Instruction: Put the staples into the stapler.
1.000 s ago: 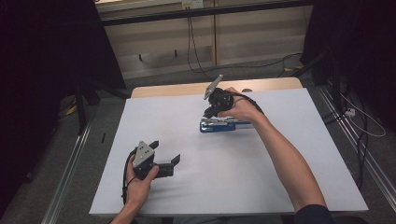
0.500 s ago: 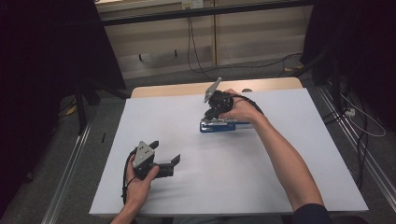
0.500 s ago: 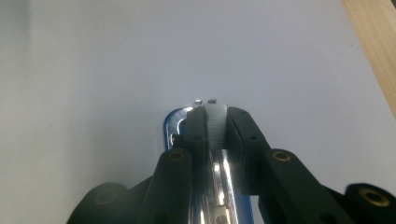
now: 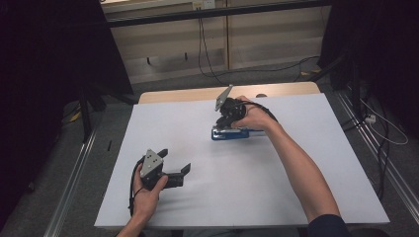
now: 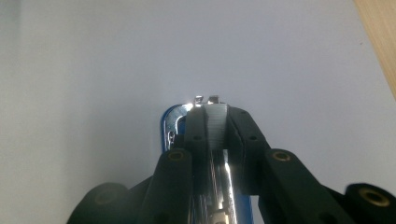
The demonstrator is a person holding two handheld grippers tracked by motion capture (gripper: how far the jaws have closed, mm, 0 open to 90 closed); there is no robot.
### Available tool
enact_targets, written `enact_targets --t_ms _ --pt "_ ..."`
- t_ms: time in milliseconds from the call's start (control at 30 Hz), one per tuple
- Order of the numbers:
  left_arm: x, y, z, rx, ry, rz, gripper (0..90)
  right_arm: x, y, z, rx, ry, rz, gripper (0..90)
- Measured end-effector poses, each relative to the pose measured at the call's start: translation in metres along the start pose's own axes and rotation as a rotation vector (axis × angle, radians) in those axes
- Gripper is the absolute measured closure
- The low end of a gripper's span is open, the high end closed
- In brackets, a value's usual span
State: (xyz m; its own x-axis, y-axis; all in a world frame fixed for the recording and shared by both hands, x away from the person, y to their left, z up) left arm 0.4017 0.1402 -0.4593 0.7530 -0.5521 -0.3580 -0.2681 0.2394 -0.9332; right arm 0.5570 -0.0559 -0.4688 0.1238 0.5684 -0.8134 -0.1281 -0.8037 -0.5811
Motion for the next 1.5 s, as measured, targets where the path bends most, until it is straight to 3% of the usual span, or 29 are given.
enact_targets --t_ms 600,1500 --pt "0.0006 0.0005 -0.0003 0.005 0.002 0.004 3.1 -0.0038 0.0016 -0.0004 -0.032 -0.001 0.016 79.1" --pt "0.0 0.0001 -0.0003 0.003 0.001 0.001 3.1 0.0051 0.0027 0.0009 -0.071 -0.016 0.034 79.1"
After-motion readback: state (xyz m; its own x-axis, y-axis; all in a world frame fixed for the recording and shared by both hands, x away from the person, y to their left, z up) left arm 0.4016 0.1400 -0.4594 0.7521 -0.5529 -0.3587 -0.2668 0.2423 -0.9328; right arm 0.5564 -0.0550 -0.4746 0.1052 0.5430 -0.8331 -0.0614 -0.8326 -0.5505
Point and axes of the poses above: each handheld gripper's, and its own axes: x roughly forward along the jaws, y roughly out of its underside, z roughly to its left, the point moved 8 cm from there along x, roughly forward along the jaws, and after that the axes turned 5 degrees about -y, right-handed, at the moved point
